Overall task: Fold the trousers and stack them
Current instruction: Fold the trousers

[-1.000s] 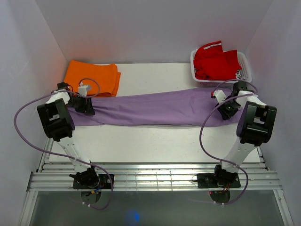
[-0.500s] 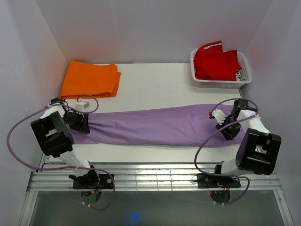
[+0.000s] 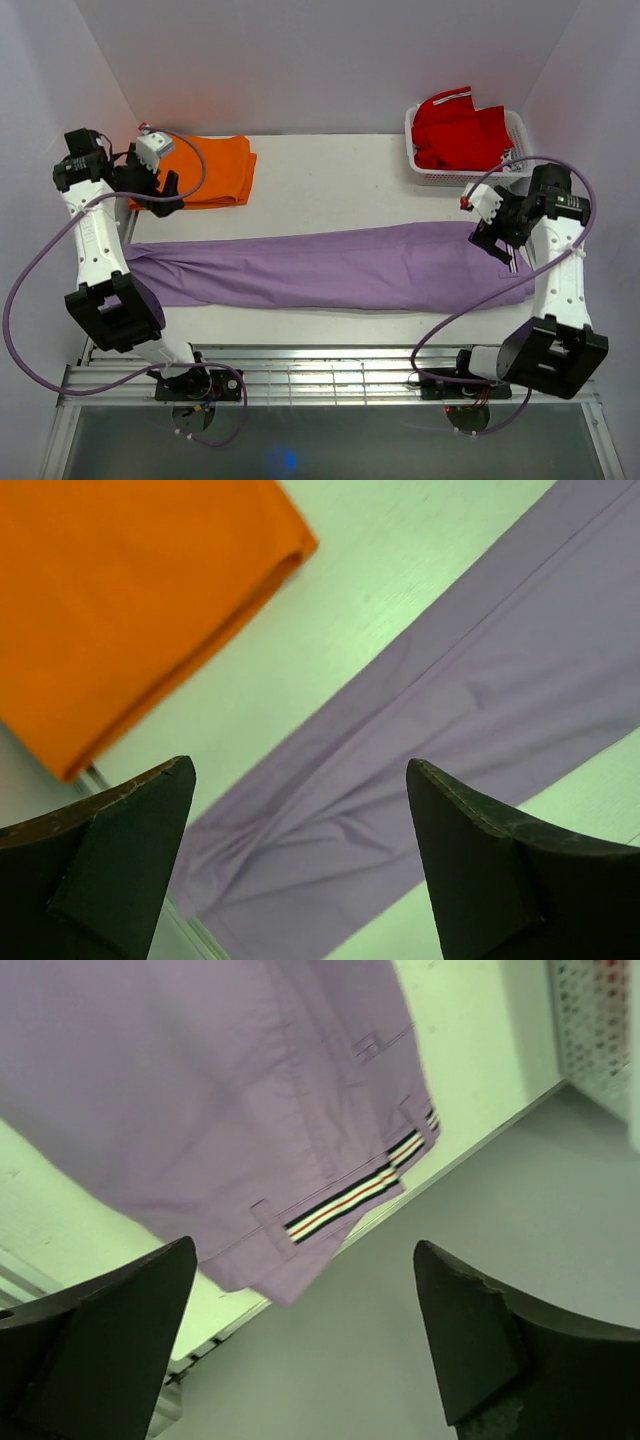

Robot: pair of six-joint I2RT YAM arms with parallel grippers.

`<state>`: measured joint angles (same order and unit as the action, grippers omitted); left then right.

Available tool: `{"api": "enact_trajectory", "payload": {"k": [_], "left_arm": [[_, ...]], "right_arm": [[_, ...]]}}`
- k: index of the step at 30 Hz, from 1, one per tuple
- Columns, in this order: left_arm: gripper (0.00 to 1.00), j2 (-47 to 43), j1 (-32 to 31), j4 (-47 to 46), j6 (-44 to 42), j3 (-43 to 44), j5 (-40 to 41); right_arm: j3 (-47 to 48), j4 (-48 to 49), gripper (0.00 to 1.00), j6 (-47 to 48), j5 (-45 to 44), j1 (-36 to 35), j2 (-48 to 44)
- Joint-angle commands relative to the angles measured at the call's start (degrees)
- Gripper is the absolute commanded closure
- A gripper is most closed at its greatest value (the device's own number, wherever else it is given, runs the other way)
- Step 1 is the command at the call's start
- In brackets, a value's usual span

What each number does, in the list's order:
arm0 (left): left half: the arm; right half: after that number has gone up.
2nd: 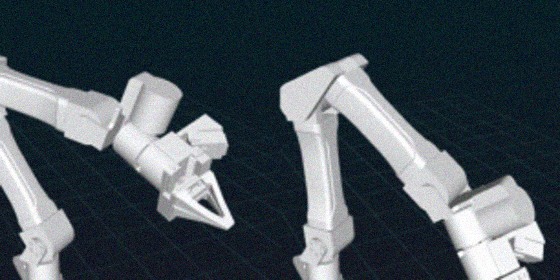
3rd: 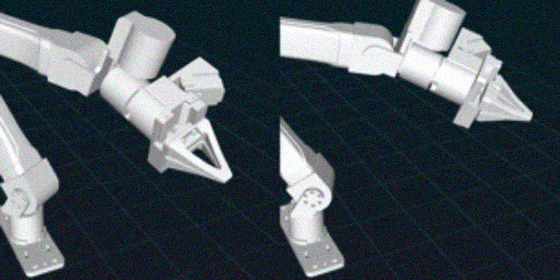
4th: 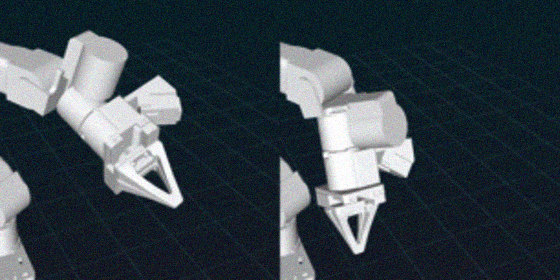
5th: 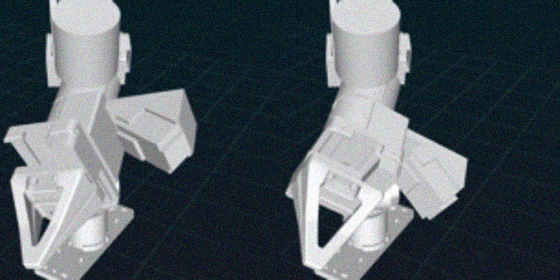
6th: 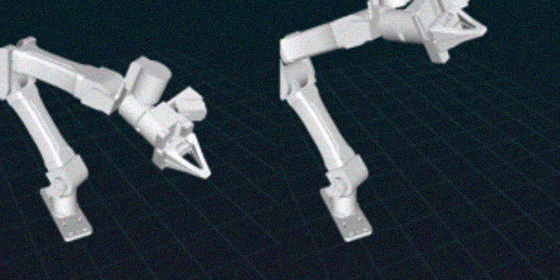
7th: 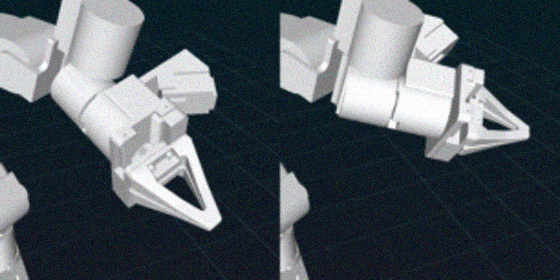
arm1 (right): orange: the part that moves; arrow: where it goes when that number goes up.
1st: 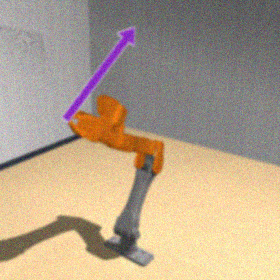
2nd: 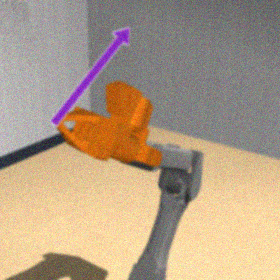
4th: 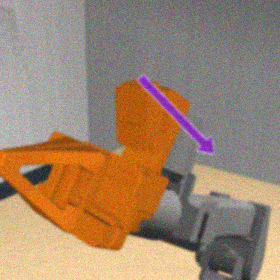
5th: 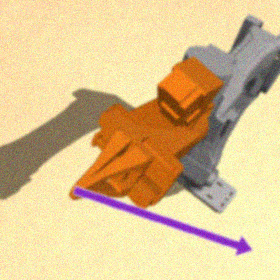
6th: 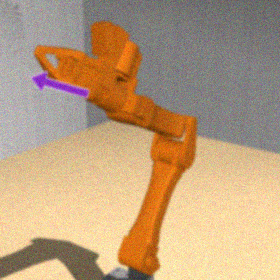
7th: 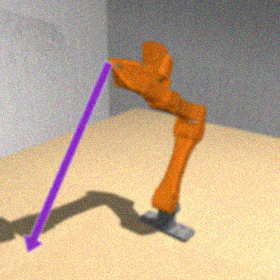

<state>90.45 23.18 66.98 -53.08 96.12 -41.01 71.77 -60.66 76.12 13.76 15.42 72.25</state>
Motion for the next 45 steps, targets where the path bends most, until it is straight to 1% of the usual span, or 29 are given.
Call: {"api": "enact_trajectory", "payload": {"k": [1, 2, 3, 4, 5, 6, 7, 8, 11, 13, 16, 17, 19, 20, 21, 22, 23, 24, 25, 26, 28, 29, 31, 33, 38, 42, 45], "left_arm": [[0.02, 2.00, -5.76, 8.43, -2.81, 3.64, -7.68], [0.03, 1.92, -8.39, 8.08, -3.25, 2.94, -7.50], [0.03, 1.31, -9.46, 7.82, -3.61, 2.07, -7.94], [0.04, 1.13, -10.77, 7.55, -3.52, 1.19, -8.46], [0.06, 1.04, -13.92, 6.85, -3.09, 0.40, -9.25], [0.07, 1.04, -15.60, 5.89, -2.30, -1.70, -9.35], [0.08, 1.39, -17.53, 4.75, 0.06, -2.68, -8.82], [0.09, 1.83, -21.47, 1.78, 1.39, -3.73, -8.04], [0.11, 4.98, -27.90, -1.31, 3.15, -5.94, -6.54], [0.10, 7.35, -29.32, -2.99, 4.03, -6.29, -7.41], [0.10, 13.15, -33.63, -6.06, 7.28, -4.81, -6.80], [0.10, 15.52, -35.64, -8.94, 10.86, -4.62, -6.71], [0.10, 17.38, -37.93, -12.90, 15.52, -3.49, -5.93], [0.10, 18.95, -38.55, -18.58, 21.47, -2.96, -4.87], [0.10, 19.84, -39.08, -21.69, 25.01, -2.26, -3.39], [0.10, 20.80, -39.61, -27.20, 28.61, -1.38, -1.54], [0.09, 21.95, -39.70, -29.17, 31.78, 1.15, -1.61], [0.09, 25.00, -39.96, -30.41, 37.12, 2.74, -1.96], [0.09, 26.69, -40.40, -31.03, 38.82, 4.50, -2.66], [0.09, 28.44, -41.54, -31.56, 40.32, 8.09, -2.58], [0.09, 32.83, -43.38, -32.00, 43.13, 11.18, -2.49], [0.09, 34.25, -43.83, -32.00, 43.76, 14.59, -5.01], [0.11, 37.58, -44.97, -32.18, 44.90, 17.43, -7.23], [0.11, 38.74, -46.55, -33.31, 45.78, 19.28, -8.37], [0.11, 38.48, -47.70, -37.09, 48.33, 17.44, -10.23], [0.11, 37.43, -47.70, -37.10, 46.93, 15.77, -8.91], [0.10, 35.85, -47.26, -36.40, 46.40, 13.05, -6.28]], "right_arm": [[7.84, -4.11, 0.02, 3.43, 4.96, 0.31, 9.89], [12.39, -4.72, 0.03, 3.34, 5.66, 0.31, 12.02], [14.61, -6.90, 0.06, 4.38, 7.14, 0.31, 14.30], [16.54, -8.40, 0.12, 5.52, 7.33, 0.31, 18.85], [19.78, -10.07, 0.15, 6.66, 7.33, 0.23, 20.90], [21.03, -12.52, 0.21, 8.76, 6.99, 0.14, 23.00], [22.09, -13.16, 0.23, 9.57, 6.46, 0.14, 26.33], [22.97, -13.43, 0.26, 10.45, 5.76, 0.22, 27.76], [25.26, -11.67, 0.27, 10.98, 0.76, 0.40, 32.16], [27.62, -12.54, 0.27, 11.59, -1.53, 0.66, 35.31], [31.48, -14.13, 0.25, 12.65, -1.20, 0.66, 38.83], [32.03, -14.22, 0.25, 12.65, -0.67, 0.58, 39.37], [33.08, -14.22, 0.25, 13.53, 1.26, 0.40, 40.16], [33.26, -14.04, 0.25, 14.05, 2.49, 0.40, 40.34], [33.70, -14.13, 0.25, 14.15, 5.02, 0.23, 40.51], [33.79, -13.96, 0.25, 13.97, 6.27, -0.04, 40.78], [33.88, -13.52, 0.25, 13.80, 7.32, -0.39, 40.87], [33.88, -13.25, 0.25, 13.01, 8.90, -1.17, 40.95], [33.79, -13.17, 0.25, 12.83, 9.53, -1.70, 41.39], [33.70, -12.99, 0.25, 12.65, 9.97, -2.14, 41.66], [33.44, -13.34, 0.26, 12.04, 10.06, -3.81, 43.05], [33.09, -13.43, 0.26, 11.78, 9.80, -4.25, 43.50], [32.47, -12.99, 0.27, 11.25, 9.44, -5.48, 44.73], [31.77, -12.11, 0.27, 10.72, 9.36, -6.45, 45.35], [31.59, -9.21, 0.28, 10.02, 8.39, -8.21, 47.98], [31.94, -9.12, 0.28, 10.28, 6.99, -8.65, 49.65], [31.07, -9.91, 0.32, 10.98, 5.76, -9.00, 50.45]]}}
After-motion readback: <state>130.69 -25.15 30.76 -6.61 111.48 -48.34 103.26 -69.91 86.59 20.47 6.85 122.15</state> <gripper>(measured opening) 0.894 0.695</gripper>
